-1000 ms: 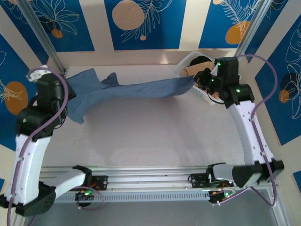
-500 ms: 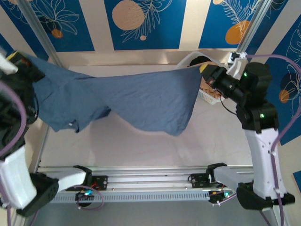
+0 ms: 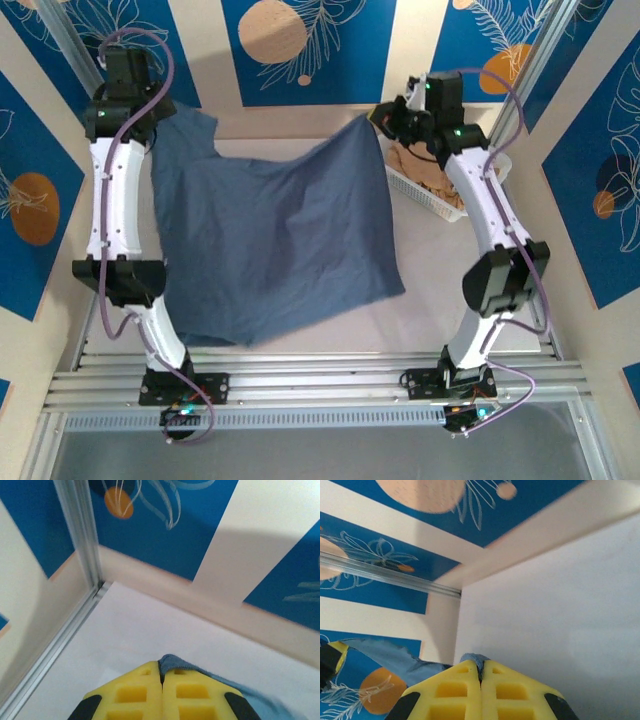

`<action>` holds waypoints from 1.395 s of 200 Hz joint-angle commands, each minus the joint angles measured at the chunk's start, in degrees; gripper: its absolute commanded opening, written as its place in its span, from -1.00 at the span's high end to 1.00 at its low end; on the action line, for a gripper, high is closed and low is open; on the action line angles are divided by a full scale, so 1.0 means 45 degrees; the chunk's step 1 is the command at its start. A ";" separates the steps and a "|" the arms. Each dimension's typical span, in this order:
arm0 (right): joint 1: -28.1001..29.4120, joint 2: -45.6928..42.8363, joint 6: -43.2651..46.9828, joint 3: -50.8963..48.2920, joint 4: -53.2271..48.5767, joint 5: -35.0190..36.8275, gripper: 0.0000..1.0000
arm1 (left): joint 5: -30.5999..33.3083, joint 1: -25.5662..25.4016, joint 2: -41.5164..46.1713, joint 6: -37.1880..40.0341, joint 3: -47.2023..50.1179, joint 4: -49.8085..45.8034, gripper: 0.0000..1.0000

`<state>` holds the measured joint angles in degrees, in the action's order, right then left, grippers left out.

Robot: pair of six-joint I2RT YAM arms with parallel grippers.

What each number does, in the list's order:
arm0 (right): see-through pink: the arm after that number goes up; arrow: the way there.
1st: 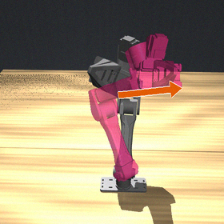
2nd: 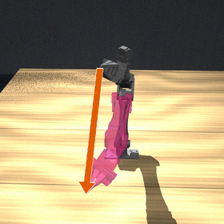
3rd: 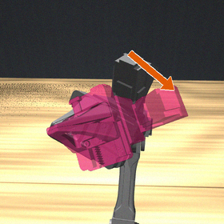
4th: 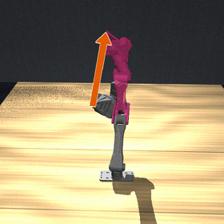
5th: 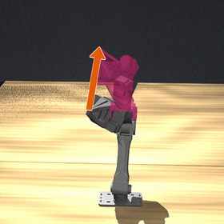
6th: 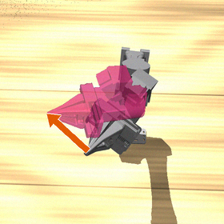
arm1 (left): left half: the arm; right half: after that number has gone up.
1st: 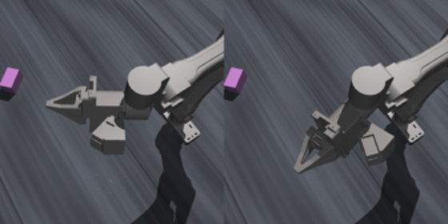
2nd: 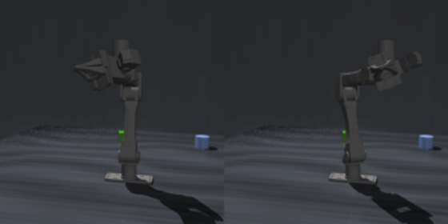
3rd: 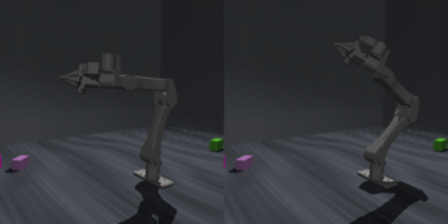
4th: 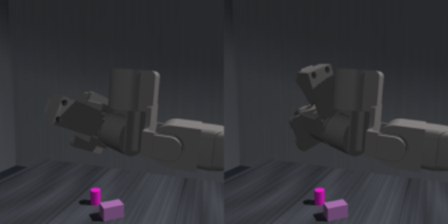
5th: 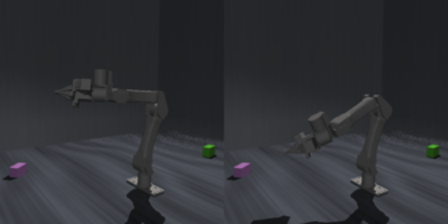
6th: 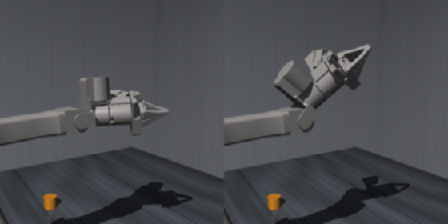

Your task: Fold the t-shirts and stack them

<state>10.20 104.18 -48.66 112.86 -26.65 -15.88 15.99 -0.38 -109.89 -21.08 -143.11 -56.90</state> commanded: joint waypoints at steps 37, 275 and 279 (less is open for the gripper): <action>-0.0927 0.2163 -0.0806 0.7446 0.0552 -0.0246 1.00 | -0.1737 0.0463 0.2162 0.0939 -0.3188 0.4159 1.00; 0.0582 -0.1140 0.0082 -0.9224 -0.2971 0.4660 1.00 | -0.6459 0.0285 1.5709 -0.6537 2.4634 0.0630 1.00; 0.0561 -0.1314 0.0063 -0.9412 -0.3032 0.4766 1.00 | -0.6463 0.0289 1.5595 -0.6517 2.4601 0.0607 1.00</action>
<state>13.06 104.79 -47.55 74.37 -33.63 -1.45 -7.94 1.06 -38.87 -46.70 -32.86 -53.93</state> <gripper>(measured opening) 0.066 0.046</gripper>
